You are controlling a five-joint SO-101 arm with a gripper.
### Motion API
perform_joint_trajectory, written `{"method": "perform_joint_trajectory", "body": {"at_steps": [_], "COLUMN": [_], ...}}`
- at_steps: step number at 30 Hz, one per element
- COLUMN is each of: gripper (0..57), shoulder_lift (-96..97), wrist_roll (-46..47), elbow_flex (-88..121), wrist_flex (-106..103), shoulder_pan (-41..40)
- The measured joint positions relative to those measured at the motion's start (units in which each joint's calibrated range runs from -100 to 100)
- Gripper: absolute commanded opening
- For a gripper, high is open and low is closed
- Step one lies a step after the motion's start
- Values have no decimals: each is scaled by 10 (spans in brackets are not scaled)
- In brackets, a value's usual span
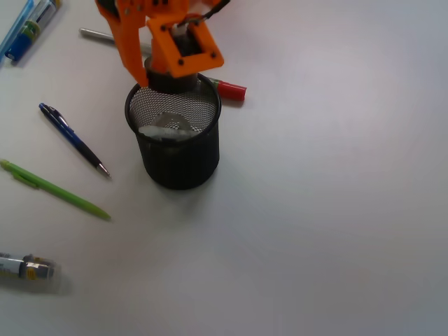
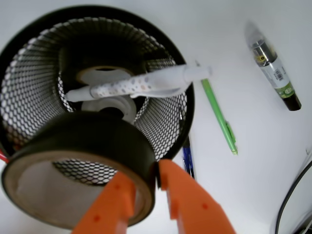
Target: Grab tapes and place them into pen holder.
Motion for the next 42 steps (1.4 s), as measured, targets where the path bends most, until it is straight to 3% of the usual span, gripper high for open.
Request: {"method": "perform_joint_trajectory", "body": {"at_steps": [2,6,8,31,37,42], "gripper": [43,215,254,256,256,256], "shoulder_lift": [0,0,0,-3,-132,-333], "wrist_roll": [0,-2,-2,-32,47,87], "elbow_flex": [5,5,5,-7,-94,89], "wrist_flex": [-8,-18,-18,56,66,66], "shoulder_pan": [5,4,2,-41,-30,4]}}
